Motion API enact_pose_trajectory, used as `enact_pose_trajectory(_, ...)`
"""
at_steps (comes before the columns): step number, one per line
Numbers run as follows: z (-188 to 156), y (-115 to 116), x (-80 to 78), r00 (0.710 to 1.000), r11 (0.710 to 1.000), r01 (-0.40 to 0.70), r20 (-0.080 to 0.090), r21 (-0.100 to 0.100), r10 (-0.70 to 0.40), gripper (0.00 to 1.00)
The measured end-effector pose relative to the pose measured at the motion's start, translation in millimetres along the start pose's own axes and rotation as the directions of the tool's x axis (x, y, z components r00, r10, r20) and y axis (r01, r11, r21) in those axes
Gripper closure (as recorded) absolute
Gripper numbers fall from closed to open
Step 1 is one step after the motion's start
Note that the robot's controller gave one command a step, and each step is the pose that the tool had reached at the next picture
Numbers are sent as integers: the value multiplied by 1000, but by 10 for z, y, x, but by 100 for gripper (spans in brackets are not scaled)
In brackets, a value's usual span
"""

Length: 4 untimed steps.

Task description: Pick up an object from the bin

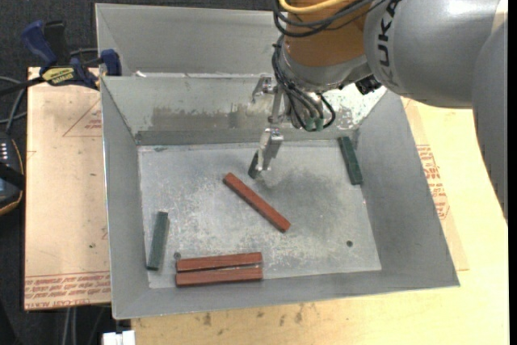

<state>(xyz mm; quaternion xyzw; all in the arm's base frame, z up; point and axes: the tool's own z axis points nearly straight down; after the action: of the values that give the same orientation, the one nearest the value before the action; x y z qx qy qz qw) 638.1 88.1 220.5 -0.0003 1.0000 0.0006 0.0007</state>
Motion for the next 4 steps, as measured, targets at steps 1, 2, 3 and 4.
enact_pose_trajectory(1,0,-1,0,1000,1000,0,0,0,0,0)
enact_pose_trajectory(2,-7,3,0,1000,1000,0,-1,0,0,0)
enact_pose_trajectory(3,-367,86,19,998,998,63,7,-1,-63,0)
enact_pose_trajectory(4,145,82,228,995,995,99,6,0,-99,0)
